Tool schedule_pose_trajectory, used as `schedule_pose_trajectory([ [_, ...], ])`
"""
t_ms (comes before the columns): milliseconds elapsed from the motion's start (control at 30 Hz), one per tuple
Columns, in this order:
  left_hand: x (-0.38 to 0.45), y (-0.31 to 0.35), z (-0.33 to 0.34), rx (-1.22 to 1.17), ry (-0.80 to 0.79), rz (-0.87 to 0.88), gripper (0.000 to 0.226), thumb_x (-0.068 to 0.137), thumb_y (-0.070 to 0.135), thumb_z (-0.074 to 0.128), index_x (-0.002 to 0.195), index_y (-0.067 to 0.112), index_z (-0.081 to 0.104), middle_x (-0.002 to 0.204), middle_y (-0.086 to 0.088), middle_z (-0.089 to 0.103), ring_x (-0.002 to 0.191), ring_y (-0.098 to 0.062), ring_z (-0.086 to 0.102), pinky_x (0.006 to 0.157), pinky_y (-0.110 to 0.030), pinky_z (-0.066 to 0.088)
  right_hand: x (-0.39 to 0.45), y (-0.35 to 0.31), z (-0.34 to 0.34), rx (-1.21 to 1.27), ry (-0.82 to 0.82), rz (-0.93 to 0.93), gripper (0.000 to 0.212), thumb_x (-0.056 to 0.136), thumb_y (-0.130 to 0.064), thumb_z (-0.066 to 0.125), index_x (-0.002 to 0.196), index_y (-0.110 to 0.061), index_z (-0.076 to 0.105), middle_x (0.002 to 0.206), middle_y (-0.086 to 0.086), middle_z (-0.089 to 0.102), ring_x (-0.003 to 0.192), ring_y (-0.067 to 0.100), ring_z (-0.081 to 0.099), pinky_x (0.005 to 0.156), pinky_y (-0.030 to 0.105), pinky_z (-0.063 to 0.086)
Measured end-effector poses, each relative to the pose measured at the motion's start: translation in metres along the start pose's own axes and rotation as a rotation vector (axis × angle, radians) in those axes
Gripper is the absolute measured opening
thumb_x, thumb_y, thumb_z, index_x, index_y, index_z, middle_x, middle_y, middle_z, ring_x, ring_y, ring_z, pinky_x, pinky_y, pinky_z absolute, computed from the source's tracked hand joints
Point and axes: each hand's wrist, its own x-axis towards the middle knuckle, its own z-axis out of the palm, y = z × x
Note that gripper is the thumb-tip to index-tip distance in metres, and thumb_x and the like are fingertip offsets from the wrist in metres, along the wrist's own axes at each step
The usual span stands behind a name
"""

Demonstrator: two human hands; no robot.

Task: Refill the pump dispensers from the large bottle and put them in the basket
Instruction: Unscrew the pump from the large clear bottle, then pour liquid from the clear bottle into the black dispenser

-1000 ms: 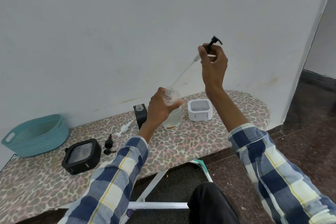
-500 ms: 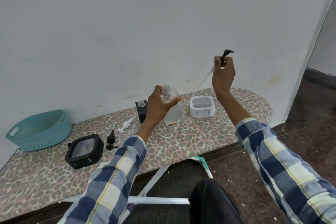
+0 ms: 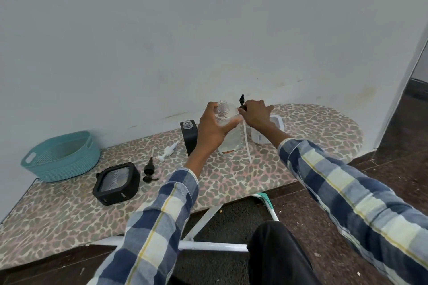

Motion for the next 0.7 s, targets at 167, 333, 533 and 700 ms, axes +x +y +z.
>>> schedule_pose_trajectory([
  [167, 0.002, 0.002, 0.003, -0.009, -0.016, 0.009, 0.058, 0.084, 0.049, 0.09, 0.114, 0.021, 0.049, 0.1, 0.015, 0.059, 0.086, 0.008, 0.058, 0.071, -0.009, 0.041, -0.005, 0.003, 0.007, -0.035, 0.006, -0.006, 0.028, 0.107, -0.034, 0.057, 0.121, -0.013, 0.069, 0.122, 0.012, 0.07, 0.133, 0.036, 0.047, 0.111, 0.055, 0.028],
  [333, 0.006, -0.003, 0.007, -0.042, -0.012, -0.003, 0.06, 0.083, 0.051, 0.09, 0.118, 0.019, 0.053, 0.108, 0.007, 0.065, 0.095, -0.006, 0.064, 0.075, -0.013, 0.046, -0.023, 0.001, 0.006, 0.125, 0.128, -0.046, 0.029, 0.11, -0.027, 0.047, 0.118, -0.011, 0.07, 0.12, 0.011, 0.07, 0.125, 0.039, 0.051, 0.101, 0.054, 0.037],
  [533, 0.016, -0.008, -0.001, -0.094, -0.028, -0.073, 0.058, 0.084, 0.052, 0.089, 0.123, 0.02, 0.059, 0.113, 0.01, 0.071, 0.099, -0.001, 0.07, 0.083, -0.026, 0.058, -0.082, -0.009, 0.029, 0.657, 0.218, -0.241, 0.036, 0.109, -0.026, 0.029, 0.124, -0.013, 0.06, 0.116, 0.007, 0.065, 0.106, 0.023, 0.054, 0.086, 0.039, 0.043],
  [700, 0.022, -0.013, -0.008, -0.058, -0.066, -0.081, 0.056, 0.087, 0.05, 0.086, 0.126, 0.02, 0.059, 0.117, 0.007, 0.069, 0.104, -0.006, 0.067, 0.085, -0.026, 0.054, -0.1, -0.01, 0.048, 0.719, 0.104, -0.262, 0.06, 0.098, -0.042, 0.045, 0.153, -0.019, 0.038, 0.145, 0.006, 0.053, 0.132, 0.023, 0.052, 0.111, 0.045, 0.047],
])
